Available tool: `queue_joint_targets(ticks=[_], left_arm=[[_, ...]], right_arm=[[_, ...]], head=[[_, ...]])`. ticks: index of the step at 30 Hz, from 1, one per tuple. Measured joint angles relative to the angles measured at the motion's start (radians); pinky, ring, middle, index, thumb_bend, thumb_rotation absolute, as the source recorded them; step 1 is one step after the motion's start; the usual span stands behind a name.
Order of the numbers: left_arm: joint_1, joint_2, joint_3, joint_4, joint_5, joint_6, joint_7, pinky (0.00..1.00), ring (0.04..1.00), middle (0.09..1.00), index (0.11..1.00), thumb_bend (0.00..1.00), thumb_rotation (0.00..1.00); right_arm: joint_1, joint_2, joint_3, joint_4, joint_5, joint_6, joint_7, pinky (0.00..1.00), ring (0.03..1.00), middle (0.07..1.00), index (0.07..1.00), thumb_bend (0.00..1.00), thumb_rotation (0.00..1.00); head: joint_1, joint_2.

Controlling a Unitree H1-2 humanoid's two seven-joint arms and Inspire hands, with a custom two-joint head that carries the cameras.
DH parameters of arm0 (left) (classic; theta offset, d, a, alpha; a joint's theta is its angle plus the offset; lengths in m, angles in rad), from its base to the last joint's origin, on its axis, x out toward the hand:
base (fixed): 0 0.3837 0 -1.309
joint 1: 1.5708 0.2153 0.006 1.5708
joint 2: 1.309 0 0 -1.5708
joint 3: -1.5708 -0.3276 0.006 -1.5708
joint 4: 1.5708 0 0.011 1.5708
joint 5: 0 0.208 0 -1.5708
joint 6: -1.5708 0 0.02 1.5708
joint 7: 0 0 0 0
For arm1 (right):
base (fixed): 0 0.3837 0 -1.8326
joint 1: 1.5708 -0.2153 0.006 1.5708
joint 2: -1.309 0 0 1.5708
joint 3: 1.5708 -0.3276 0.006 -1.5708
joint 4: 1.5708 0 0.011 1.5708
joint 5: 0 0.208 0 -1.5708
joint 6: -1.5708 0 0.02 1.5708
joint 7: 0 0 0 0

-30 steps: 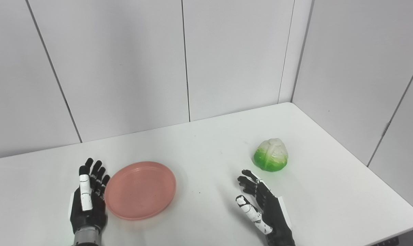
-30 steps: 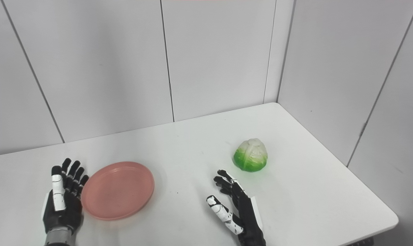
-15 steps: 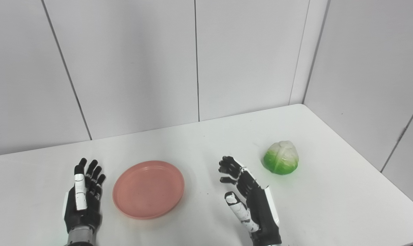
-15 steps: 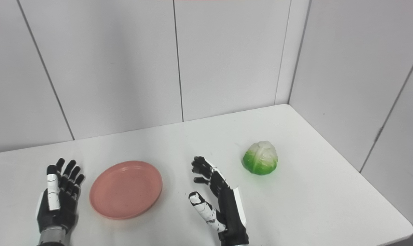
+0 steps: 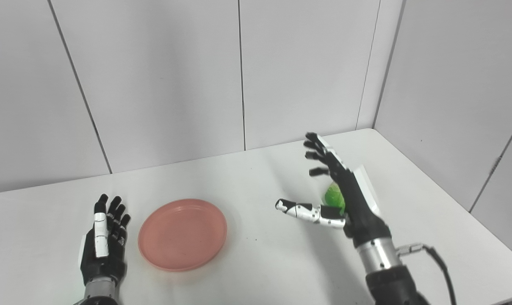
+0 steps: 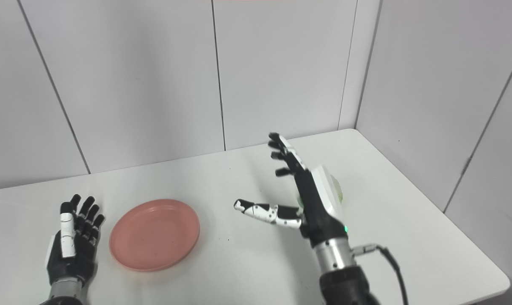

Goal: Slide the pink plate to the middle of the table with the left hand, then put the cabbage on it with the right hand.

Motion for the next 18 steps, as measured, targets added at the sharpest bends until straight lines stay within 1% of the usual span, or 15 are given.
queue_joint_targets(ticks=[3, 4, 6, 8, 9, 10, 12, 15, 16, 18], left_arm=[[0.001, 0.0, 0.0, -0.002, 0.0, 0.0, 0.0, 0.99, 1.0, 0.979, 1.0, 0.89, 0.8], [0.002, 0.0, 0.0, -0.003, 0.0, 0.0, 0.0, 0.99, 1.0, 0.98, 1.0, 0.89, 0.8], [0.003, 0.0, 0.0, -0.003, 0.0, 0.0, 0.0, 0.98, 1.0, 0.977, 1.0, 0.89, 0.8], [0.003, 0.0, -0.002, -0.003, 0.0, 0.0, 0.0, 0.98, 1.0, 0.976, 1.0, 0.89, 0.81], [0.003, 0.0, -0.003, -0.003, 0.001, 0.0, 0.0, 0.98, 0.996, 0.971, 1.0, 0.9, 0.8], [0.002, 0.0, -0.004, -0.003, 0.001, 0.0, 0.0, 0.98, 0.994, 0.97, 1.0, 0.9, 0.8], [0.002, 0.0, -0.004, -0.003, 0.001, 0.0, 0.0, 0.97, 0.99, 0.966, 1.0, 0.89, 0.81], [0.003, 0.0, -0.005, -0.004, 0.002, 0.0, 0.0, 0.97, 0.998, 0.97, 1.0, 0.9, 0.8], [0.003, 0.0, -0.005, -0.004, 0.002, 0.0, -0.001, 0.97, 0.999, 0.971, 1.0, 0.9, 0.8], [0.003, -0.001, -0.005, -0.006, 0.002, 0.001, -0.001, 0.97, 0.997, 0.969, 1.0, 0.9, 0.8]], right_arm=[[-0.045, -0.121, -0.007, 0.01, -0.03, 0.003, 0.081, 0.71, 0.871, 0.921, 0.879, 1.0, 0.45], [-0.06, -0.158, -0.013, 0.016, -0.038, 0.007, 0.1, 0.71, 0.883, 0.929, 0.876, 1.0, 0.44], [-0.094, -0.211, -0.028, 0.028, -0.042, 0.034, 0.141, 0.79, 0.916, 0.94, 0.886, 1.0, 0.4], [-0.135, -0.253, -0.032, 0.049, -0.04, 0.057, 0.185, 0.8, 0.918, 0.939, 0.887, 1.0, 0.39], [-0.152, -0.274, -0.032, 0.052, -0.041, 0.068, 0.208, 0.8, 0.913, 0.929, 0.891, 1.0, 0.33], [-0.17, -0.296, -0.029, 0.055, -0.042, 0.084, 0.239, 0.8, 0.911, 0.926, 0.893, 1.0, 0.31], [-0.211, -0.347, -0.02, 0.076, -0.053, 0.102, 0.293, 0.77, 0.913, 0.926, 0.89, 1.0, 0.27], [-0.274, -0.426, 0.0, 0.126, -0.072, 0.112, 0.359, 0.72, 0.903, 0.922, 0.887, 1.0, 0.29], [-0.296, -0.457, 0.007, 0.149, -0.08, 0.116, 0.383, 0.72, 0.902, 0.922, 0.887, 1.0, 0.3], [-0.334, -0.5, 0.021, 0.181, -0.099, 0.133, 0.44, 0.69, 0.892, 0.92, 0.892, 1.0, 0.27]], head=[[0.003, 0.002], [0.003, 0.002], [0.005, 0.002], [0.006, 0.002], [0.009, 0.002], [0.009, 0.002], [0.011, 0.002], [0.017, 0.002], [0.017, 0.002], [0.018, 0.003]])
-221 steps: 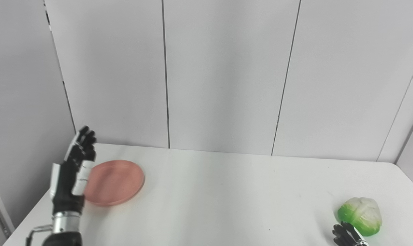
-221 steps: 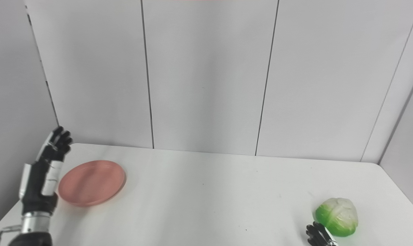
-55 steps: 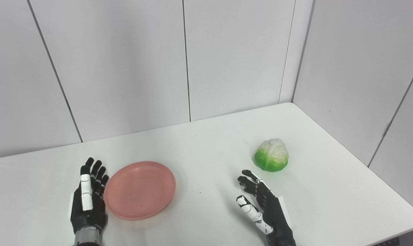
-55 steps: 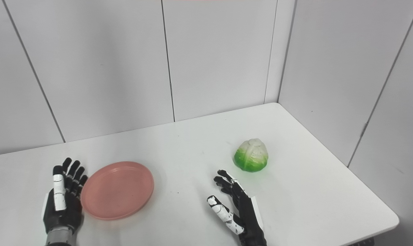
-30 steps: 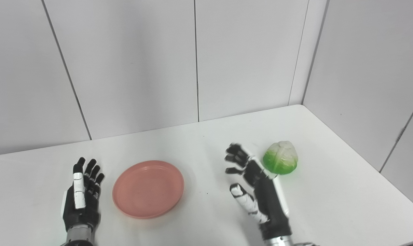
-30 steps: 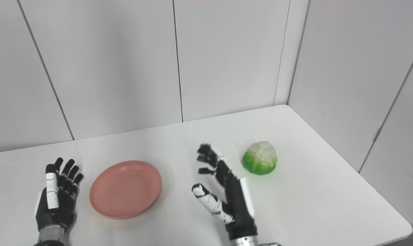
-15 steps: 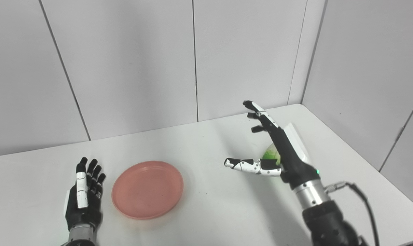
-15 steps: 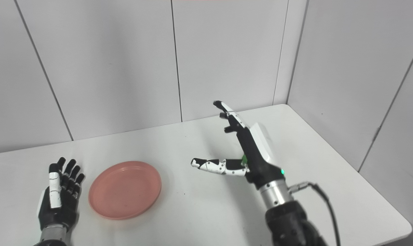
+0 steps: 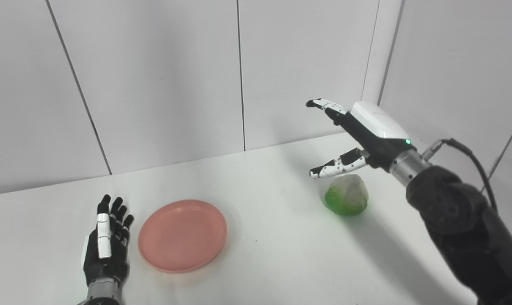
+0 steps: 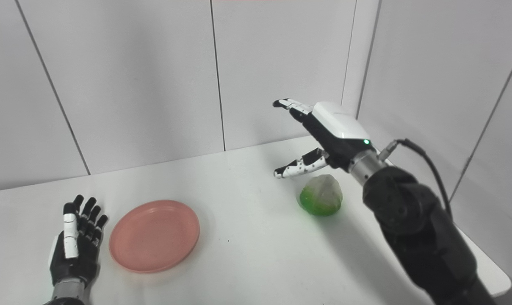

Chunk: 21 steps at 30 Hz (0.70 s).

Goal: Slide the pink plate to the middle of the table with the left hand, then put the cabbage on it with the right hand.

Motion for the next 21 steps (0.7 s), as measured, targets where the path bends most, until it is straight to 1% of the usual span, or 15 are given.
queue_joint_targets(ticks=[2, 4, 5, 6, 7, 9, 11, 12, 14, 15, 17, 18, 19, 20, 21], left_arm=[[0.0, 0.0, 0.0, -0.001, -0.002, 0.0, 0.0, 0.98, 0.999, 0.97, 1.0, 0.9, 0.8], [0.0, 0.0, 0.0, -0.002, -0.003, 0.001, 0.0, 0.96, 0.992, 0.972, 1.0, 0.89, 0.8], [0.001, 0.001, 0.0, -0.002, -0.002, 0.001, 0.0, 0.96, 0.991, 0.973, 1.0, 0.89, 0.8], [0.001, 0.0, 0.0, -0.002, -0.002, 0.002, 0.0, 0.96, 0.992, 0.977, 1.0, 0.89, 0.8], [0.001, 0.001, -0.001, -0.002, -0.002, 0.002, 0.0, 0.96, 0.992, 0.977, 1.0, 0.89, 0.8], [0.001, 0.001, -0.001, -0.002, -0.002, 0.003, 0.0, 0.95, 0.99, 0.975, 1.0, 0.9, 0.8], [0.001, 0.0, -0.003, -0.003, -0.002, 0.003, 0.0, 0.96, 0.99, 0.972, 0.999, 0.89, 0.8], [0.0, 0.0, -0.005, -0.003, -0.002, 0.003, -0.001, 0.97, 0.989, 0.97, 1.0, 0.89, 0.8], [0.0, -0.001, -0.006, -0.005, -0.002, 0.003, -0.001, 0.97, 0.988, 0.969, 0.999, 0.89, 0.8], [0.0, -0.001, -0.007, -0.006, -0.002, 0.003, -0.001, 0.97, 0.987, 0.971, 1.0, 0.89, 0.81], [0.0, -0.001, -0.009, -0.006, -0.002, 0.004, -0.001, 0.96, 0.987, 0.971, 1.0, 0.89, 0.81], [0.0, 0.0, -0.009, -0.006, -0.002, 0.004, -0.001, 0.96, 0.986, 0.97, 1.0, 0.89, 0.82], [0.001, 0.0, -0.009, -0.007, -0.001, 0.004, -0.001, 0.96, 0.987, 0.969, 1.0, 0.89, 0.82], [0.001, 0.001, -0.009, -0.007, 0.0, 0.004, -0.001, 0.97, 0.988, 0.97, 1.0, 0.89, 0.82], [0.001, 0.001, -0.009, -0.007, 0.001, 0.005, -0.001, 0.97, 0.989, 0.971, 1.0, 0.89, 0.82]], right_arm=[[-0.035, -0.038, 0.021, 0.033, -0.014, 0.018, 0.069, 0.69, 0.904, 0.942, 0.889, 1.0, 0.25], [-0.069, -0.072, 0.042, 0.059, -0.035, 0.021, 0.14, 0.71, 0.913, 0.949, 0.873, 1.0, 0.22], [-0.096, -0.09, 0.065, 0.082, -0.057, 0.021, 0.185, 0.71, 0.913, 0.949, 0.87, 1.0, 0.22], [-0.116, -0.105, 0.082, 0.103, -0.078, 0.021, 0.228, 0.75, 0.936, 0.969, 0.877, 1.0, 0.23], [-0.135, -0.117, 0.103, 0.126, -0.099, 0.021, 0.268, 0.76, 0.942, 0.975, 0.88, 1.0, 0.23], [-0.178, -0.134, 0.146, 0.189, -0.127, 0.022, 0.326, 0.76, 0.927, 0.961, 0.875, 1.0, 0.24], [-0.203, -0.137, 0.178, 0.235, -0.15, 0.022, 0.363, 0.73, 0.91, 0.952, 0.869, 1.0, 0.25], [-0.209, -0.137, 0.191, 0.249, -0.159, 0.022, 0.374, 0.67, 0.835, 0.909, 0.867, 1.0, 0.22], [-0.217, -0.135, 0.21, 0.27, -0.166, 0.022, 0.397, 0.63, 0.792, 0.88, 0.865, 1.0, 0.21], [-0.223, -0.134, 0.225, 0.293, -0.166, 0.022, 0.41, 0.63, 0.798, 0.876, 0.865, 1.0, 0.21], [-0.231, -0.133, 0.241, 0.328, -0.161, 0.022, 0.438, 0.68, 0.838, 0.897, 0.874, 1.0, 0.2], [-0.234, -0.131, 0.243, 0.345, -0.155, 0.022, 0.448, 0.76, 0.896, 0.93, 0.88, 1.0, 0.18], [-0.242, -0.126, 0.242, 0.369, -0.143, 0.022, 0.46, 0.79, 0.915, 0.939, 0.883, 1.0, 0.17], [-0.249, -0.121, 0.24, 0.395, -0.13, 0.022, 0.465, 0.79, 0.913, 0.935, 0.883, 1.0, 0.17], [-0.256, -0.118, 0.24, 0.421, -0.117, 0.022, 0.469, 0.77, 0.905, 0.93, 0.884, 1.0, 0.17]], head=[[0.003, 0.002], [0.003, 0.002], [0.003, 0.002], [0.003, 0.002], [0.003, 0.002], [0.003, 0.002], [0.008, 0.002], [0.008, 0.002], [0.009, 0.003], [0.011, 0.005], [0.014, 0.008], [0.014, 0.008], [0.014, 0.008], [0.015, 0.009], [0.015, 0.009]])
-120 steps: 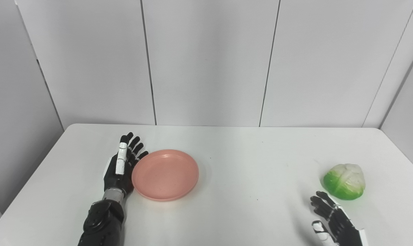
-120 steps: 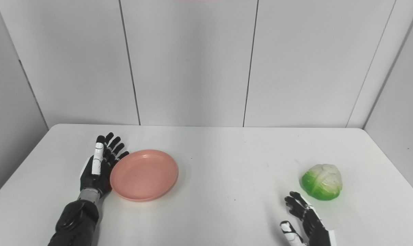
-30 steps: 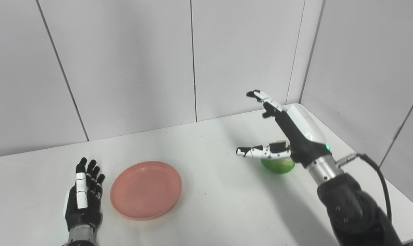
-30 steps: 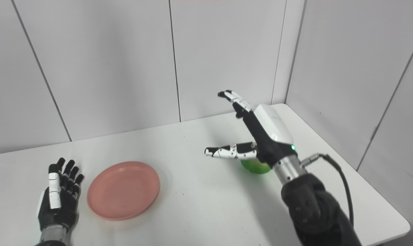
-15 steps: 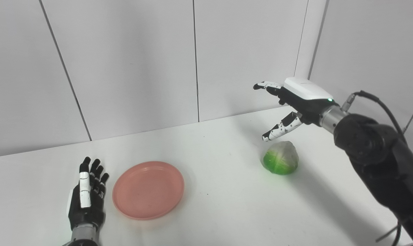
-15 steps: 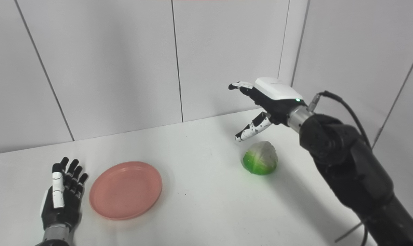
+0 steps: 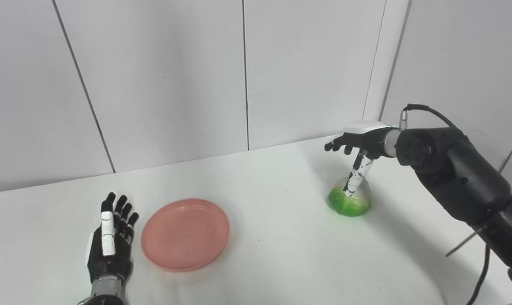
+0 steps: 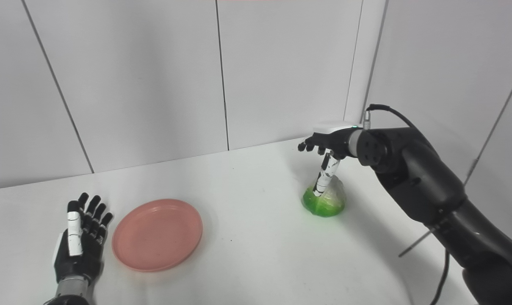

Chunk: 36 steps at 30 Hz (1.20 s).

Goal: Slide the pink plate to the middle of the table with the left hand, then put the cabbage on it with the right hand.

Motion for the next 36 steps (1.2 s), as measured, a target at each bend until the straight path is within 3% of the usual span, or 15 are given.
queue_joint_targets(ticks=[4, 7, 12, 23, 27, 29, 33, 36], left_arm=[[0.0, 0.0, 0.001, 0.0, -0.003, 0.0, -0.002, 0.98, 0.987, 0.969, 1.0, 0.89, 0.81], [0.0, -0.001, 0.005, -0.001, -0.005, 0.002, -0.003, 0.95, 0.978, 0.964, 1.0, 0.9, 0.8], [0.005, -0.002, 0.012, -0.012, -0.023, 0.011, -0.009, 0.99, 0.994, 0.98, 1.0, 0.89, 0.82], [0.029, -0.026, 0.053, -0.066, -0.07, 0.077, -0.012, 0.98, 0.977, 0.955, 1.0, 0.92, 0.83], [0.03, -0.028, 0.056, -0.068, -0.07, 0.079, -0.013, 0.98, 0.982, 0.965, 1.0, 0.92, 0.83], [0.03, -0.028, 0.056, -0.068, -0.07, 0.08, -0.014, 0.97, 0.978, 0.96, 1.0, 0.92, 0.83], [0.03, -0.028, 0.057, -0.069, -0.07, 0.082, -0.014, 0.97, 0.978, 0.959, 1.0, 0.92, 0.84], [0.03, -0.027, 0.056, -0.07, -0.07, 0.083, -0.014, 0.97, 0.978, 0.957, 1.0, 0.92, 0.83]], right_arm=[[-0.02, 0.0, 0.012, 0.041, 0.017, 0.0, 0.008, 0.75, 0.896, 0.925, 0.881, 1.0, 0.17], [-0.04, 0.0, 0.051, 0.067, 0.015, -0.001, 0.018, 0.73, 0.891, 0.92, 0.872, 1.0, 0.18], [-0.051, 0.003, 0.098, 0.104, 0.012, -0.001, 0.028, 0.77, 0.928, 0.947, 0.863, 0.99, 0.16], [-0.058, 0.003, 0.136, 0.146, -0.002, -0.002, 0.027, 0.81, 0.954, 0.971, 0.869, 0.98, 0.14], [-0.058, 0.006, 0.159, 0.147, -0.028, -0.002, 0.022, 0.65, 0.866, 0.95, 0.864, 0.99, 0.16], [-0.058, 0.008, 0.177, 0.147, -0.054, -0.002, 0.012, 0.63, 0.835, 0.945, 0.863, 1.0, 0.17], [-0.055, 0.014, 0.188, 0.155, -0.078, -0.003, -0.008, 0.64, 0.842, 0.95, 0.863, 0.99, 0.15], [-0.034, 0.03, 0.165, 0.167, -0.059, -0.002, -0.022, 0.71, 0.889, 0.948, 0.864, 0.99, 0.14]], head=[[0.003, 0.0], [0.005, 0.002], [0.008, 0.008], [0.011, 0.012], [0.009, 0.018], [0.011, 0.021], [0.014, 0.025], [0.015, 0.026]])
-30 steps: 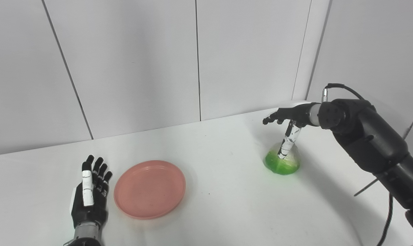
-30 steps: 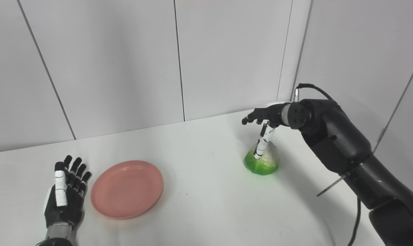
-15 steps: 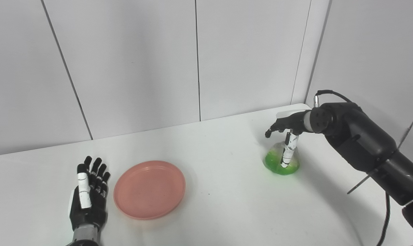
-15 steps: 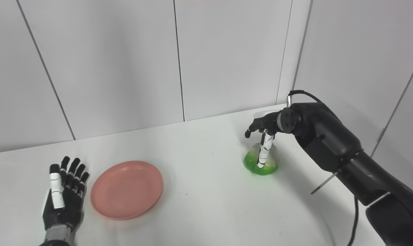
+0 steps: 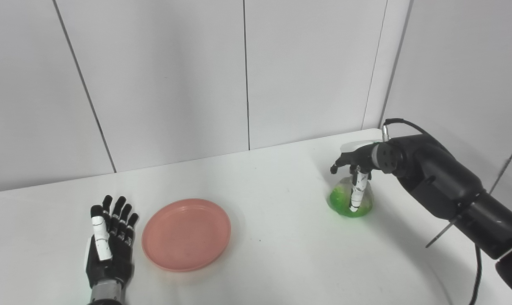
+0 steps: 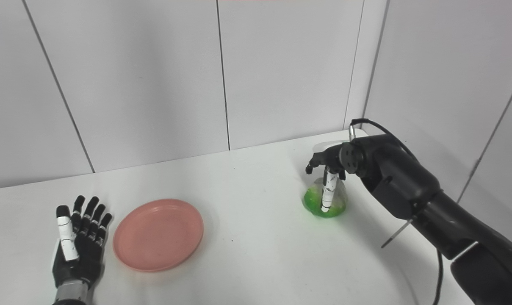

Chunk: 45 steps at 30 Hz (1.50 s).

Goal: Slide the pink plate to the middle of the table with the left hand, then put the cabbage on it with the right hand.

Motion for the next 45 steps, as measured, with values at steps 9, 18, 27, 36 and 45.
queue_joint_targets(ticks=[9, 18, 27, 36, 45], left_arm=[[0.0, 0.007, 0.0, -0.001, 0.0, 0.005, -0.007, 0.96, 0.976, 0.964, 1.0, 0.93, 0.83], [0.006, 0.01, -0.001, -0.012, 0.001, 0.017, -0.013, 0.96, 0.967, 0.955, 1.0, 0.92, 0.82], [0.007, 0.012, 0.0, -0.017, 0.001, 0.028, -0.014, 0.96, 0.97, 0.954, 0.993, 0.92, 0.82], [0.007, 0.013, -0.002, -0.018, 0.002, 0.03, -0.014, 0.94, 0.96, 0.952, 0.995, 0.92, 0.82], [0.008, 0.016, -0.002, -0.018, 0.003, 0.031, -0.014, 0.95, 0.967, 0.955, 0.988, 0.92, 0.82]], right_arm=[[0.041, 0.023, -0.011, 0.018, 0.019, 0.0, -0.037, 0.72, 0.888, 0.938, 0.862, 1.0, 0.17], [0.041, 0.037, -0.012, 0.059, 0.03, -0.004, -0.082, 0.7, 0.877, 0.929, 0.862, 1.0, 0.2], [0.051, 0.038, -0.013, 0.073, 0.039, -0.004, -0.108, 0.73, 0.904, 0.949, 0.869, 0.99, 0.18], [0.08, 0.053, -0.042, 0.078, 0.065, -0.023, -0.202, 0.58, 0.624, 0.666, 0.711, 0.94, 0.17], [0.094, 0.059, -0.058, 0.098, 0.073, -0.058, -0.279, 0.39, 0.478, 0.558, 0.629, 0.91, 0.15]], head=[[0.002, 0.008], [0.003, 0.012], [0.008, 0.017], [0.012, 0.02], [0.015, 0.021]])
